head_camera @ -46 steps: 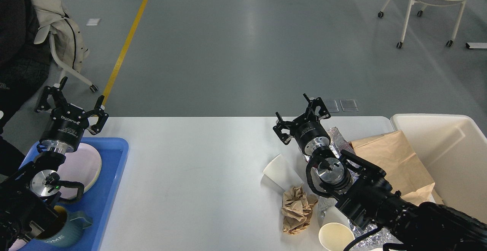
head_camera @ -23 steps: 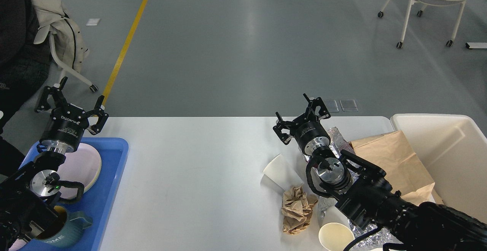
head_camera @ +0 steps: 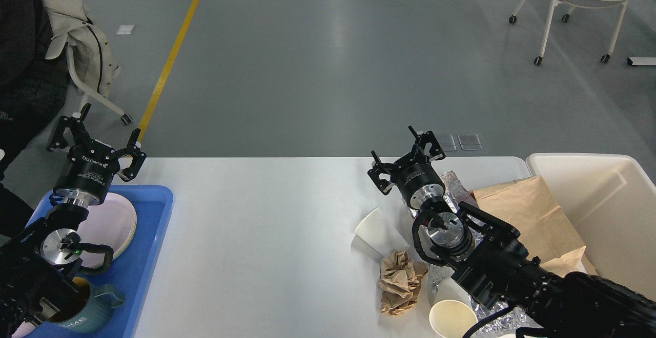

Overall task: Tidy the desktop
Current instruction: 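Raise the right gripper up and away from the brown paper bag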

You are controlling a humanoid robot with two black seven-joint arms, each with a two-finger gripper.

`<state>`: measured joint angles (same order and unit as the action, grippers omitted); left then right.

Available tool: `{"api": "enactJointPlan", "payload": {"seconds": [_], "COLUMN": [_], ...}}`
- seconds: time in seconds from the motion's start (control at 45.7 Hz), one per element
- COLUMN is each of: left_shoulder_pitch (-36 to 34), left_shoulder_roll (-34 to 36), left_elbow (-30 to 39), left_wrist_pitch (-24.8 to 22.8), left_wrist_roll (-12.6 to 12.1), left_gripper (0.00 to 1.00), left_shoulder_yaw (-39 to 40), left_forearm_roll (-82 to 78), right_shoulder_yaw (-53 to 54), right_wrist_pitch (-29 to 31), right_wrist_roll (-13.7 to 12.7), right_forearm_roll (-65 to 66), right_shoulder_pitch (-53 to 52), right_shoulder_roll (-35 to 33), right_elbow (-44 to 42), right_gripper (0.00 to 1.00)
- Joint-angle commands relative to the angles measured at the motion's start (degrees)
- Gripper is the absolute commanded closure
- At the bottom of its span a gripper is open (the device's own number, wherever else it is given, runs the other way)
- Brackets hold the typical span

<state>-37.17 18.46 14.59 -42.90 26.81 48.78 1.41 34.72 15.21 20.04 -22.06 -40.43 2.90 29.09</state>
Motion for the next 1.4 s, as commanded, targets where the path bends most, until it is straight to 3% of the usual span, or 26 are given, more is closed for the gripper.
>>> {"api": "enactJointPlan", "payload": {"seconds": [0.0, 0.372, 0.788, 1.379], "left_shoulder_pitch": [0.0, 0.0, 0.0, 0.1], "left_shoulder_roll": [0.0, 0.0, 0.0, -0.1], "left_elbow": [0.0, 0.0, 0.0, 0.0], "left_wrist_pitch": [0.0, 0.0, 0.0, -0.1], "left_wrist_roll": [0.0, 0.0, 0.0, 0.0], "left_gripper": [0.00, 0.00, 0.00, 0.00], "left_shoulder_yaw": [0.0, 0.0, 0.0, 0.1], "left_forearm_roll": [0.0, 0.0, 0.0, 0.0], "right_shoulder_yaw": [0.0, 0.9, 10.7, 12.9], "right_wrist_pitch": [0.0, 1.0, 14.6, 14.1], "right_wrist_roll": [0.0, -0.3, -0.4, -0.7], "right_forearm_roll": [0.0, -0.3, -0.2, -0.2], "right_shoulder_pitch": [0.0, -1.0, -8.3, -9.8], "right_shoulder_roll": [0.0, 1.2, -1.8, -11.8], "right_elbow": [0.0, 1.1, 1.1, 1.5], "right_gripper": [0.00, 0.00, 0.00, 0.00]}}
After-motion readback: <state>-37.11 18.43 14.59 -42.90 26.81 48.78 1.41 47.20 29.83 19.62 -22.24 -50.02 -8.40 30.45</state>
